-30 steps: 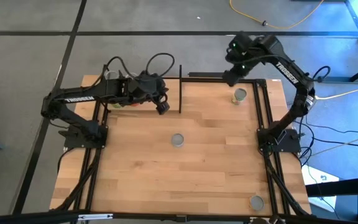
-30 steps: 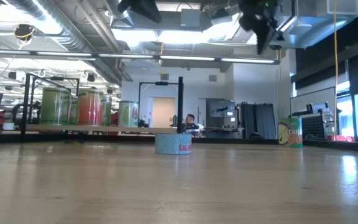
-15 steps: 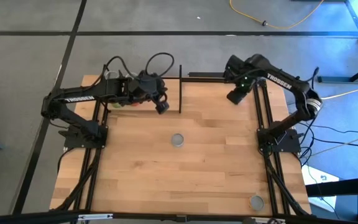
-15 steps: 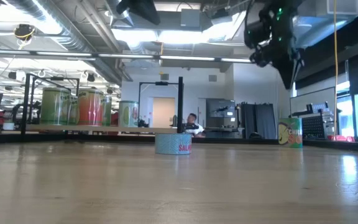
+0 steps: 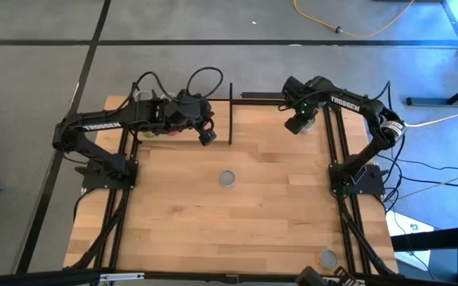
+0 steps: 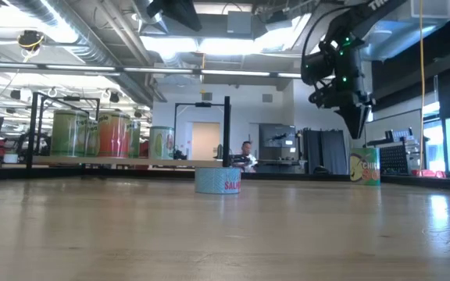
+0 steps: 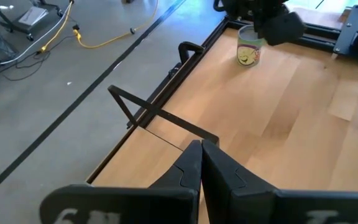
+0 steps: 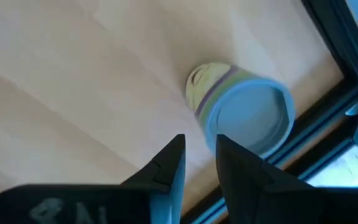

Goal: Pick and place cans onto a shelf
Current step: Put the canned chicken soup on the shelf

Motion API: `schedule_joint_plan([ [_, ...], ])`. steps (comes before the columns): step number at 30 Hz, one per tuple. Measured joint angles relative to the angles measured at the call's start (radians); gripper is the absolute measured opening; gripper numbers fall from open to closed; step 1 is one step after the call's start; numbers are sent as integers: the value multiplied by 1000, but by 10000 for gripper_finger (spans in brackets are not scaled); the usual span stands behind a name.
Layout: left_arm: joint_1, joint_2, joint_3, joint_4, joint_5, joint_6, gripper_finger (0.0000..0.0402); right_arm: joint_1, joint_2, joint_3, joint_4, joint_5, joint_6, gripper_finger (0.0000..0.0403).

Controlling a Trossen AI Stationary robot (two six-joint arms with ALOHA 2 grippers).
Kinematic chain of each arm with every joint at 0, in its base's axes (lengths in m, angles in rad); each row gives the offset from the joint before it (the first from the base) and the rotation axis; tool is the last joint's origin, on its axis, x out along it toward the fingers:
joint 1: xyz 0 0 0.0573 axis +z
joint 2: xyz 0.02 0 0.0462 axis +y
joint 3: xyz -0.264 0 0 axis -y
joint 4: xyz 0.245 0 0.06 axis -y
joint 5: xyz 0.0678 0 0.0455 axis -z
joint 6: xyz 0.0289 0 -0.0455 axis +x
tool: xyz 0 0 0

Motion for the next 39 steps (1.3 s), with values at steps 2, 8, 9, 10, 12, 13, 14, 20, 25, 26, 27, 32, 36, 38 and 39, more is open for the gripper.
schedule_joint_plan([
  [2,0,0,-1,0,0,0,0,-11,7,-8,26,1,-2,92],
  [8,0,0,-1,0,0,0,0,-44,12,-10,81,0,-17,92],
  [9,0,0,-1,0,0,0,0,-50,12,-10,80,-4,-20,92],
  [10,0,0,-1,0,0,-1,0,-55,12,-10,80,-16,-21,92],
  [12,0,0,-1,0,0,-1,0,-67,12,-10,80,-73,-21,92],
  [13,0,0,-1,0,0,-1,0,-73,12,-10,81,-89,-21,92],
  [14,0,0,-1,0,0,-2,0,-76,12,-10,81,-98,-22,92],
  [20,0,0,-1,0,0,-3,0,-97,20,-10,81,-103,-20,92],
  [25,0,0,-1,0,0,-3,0,-104,55,-10,81,-104,0,92],
  [26,0,0,-1,0,0,-3,0,-104,64,-10,81,-106,-1,92],
  [27,0,0,-1,0,0,-3,0,-104,74,-10,81,-106,-1,92],
  [32,0,0,-1,0,0,-4,0,-106,125,-4,78,-97,-4,92],
  [36,0,0,-1,0,0,-8,0,-104,147,-3,73,-57,-29,88],
  [38,0,0,-1,0,0,-8,0,-104,144,-4,77,-56,-32,71],
  [39,0,0,-1,0,0,-8,0,-105,140,-5,82,-52,-47,58],
])
